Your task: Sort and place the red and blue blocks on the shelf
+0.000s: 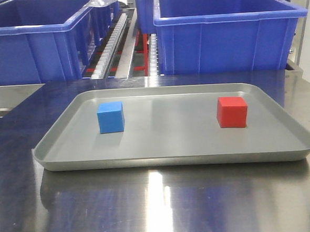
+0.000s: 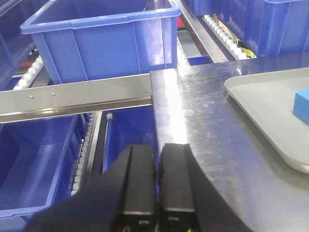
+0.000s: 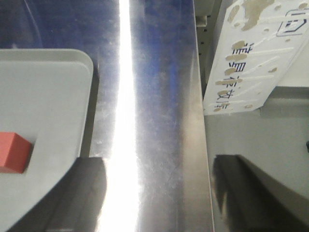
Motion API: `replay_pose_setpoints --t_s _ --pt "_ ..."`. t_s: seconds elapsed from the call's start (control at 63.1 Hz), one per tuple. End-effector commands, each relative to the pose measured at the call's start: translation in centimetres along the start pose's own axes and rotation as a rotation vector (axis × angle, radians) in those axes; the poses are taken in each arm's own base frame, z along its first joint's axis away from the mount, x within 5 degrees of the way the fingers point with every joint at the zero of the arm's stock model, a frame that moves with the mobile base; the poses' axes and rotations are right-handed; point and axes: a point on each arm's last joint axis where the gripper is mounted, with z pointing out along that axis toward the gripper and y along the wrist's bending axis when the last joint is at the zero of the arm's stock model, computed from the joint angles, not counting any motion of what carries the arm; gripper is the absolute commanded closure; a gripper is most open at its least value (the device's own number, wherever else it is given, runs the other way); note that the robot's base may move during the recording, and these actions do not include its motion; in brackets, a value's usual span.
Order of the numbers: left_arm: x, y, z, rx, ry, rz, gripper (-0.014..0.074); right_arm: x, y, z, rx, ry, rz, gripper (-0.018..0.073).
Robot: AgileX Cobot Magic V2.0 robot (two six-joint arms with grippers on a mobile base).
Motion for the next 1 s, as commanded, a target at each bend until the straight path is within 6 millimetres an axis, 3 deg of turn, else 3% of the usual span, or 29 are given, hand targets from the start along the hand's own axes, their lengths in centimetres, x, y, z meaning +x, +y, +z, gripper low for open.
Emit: replay_pose_setpoints --t_s 0.0,0.222,0.396,0.681,0.982 --pt "0.1 -0.2 0.0 0.013 -0.076 -0.011 0.0472 -1.7 0.3 -0.8 -0.016 -0.095 0.010 -0.0042" --pt "0.1 -0.2 0.0 0.013 -0.076 -0.011 0.0472 -1.6 1.4 -0.7 -0.076 -0.043 0.046 -0.0013" --pt "0.1 -0.2 0.0 0.013 -0.076 -0.011 0.0472 -2.8 2.9 0.0 -0.123 0.051 0.059 0.0021" --pt "0.1 -0.2 0.0 0.013 -0.076 -0.011 0.0472 -4.6 6.8 2.2 -0.214 0.139 -0.016 0.0021" --pt "0.1 -0.2 0.0 0.013 -0.076 -0.011 0.0472 -5.3 10.7 4.5 -0.286 0.191 -0.082 0.0021"
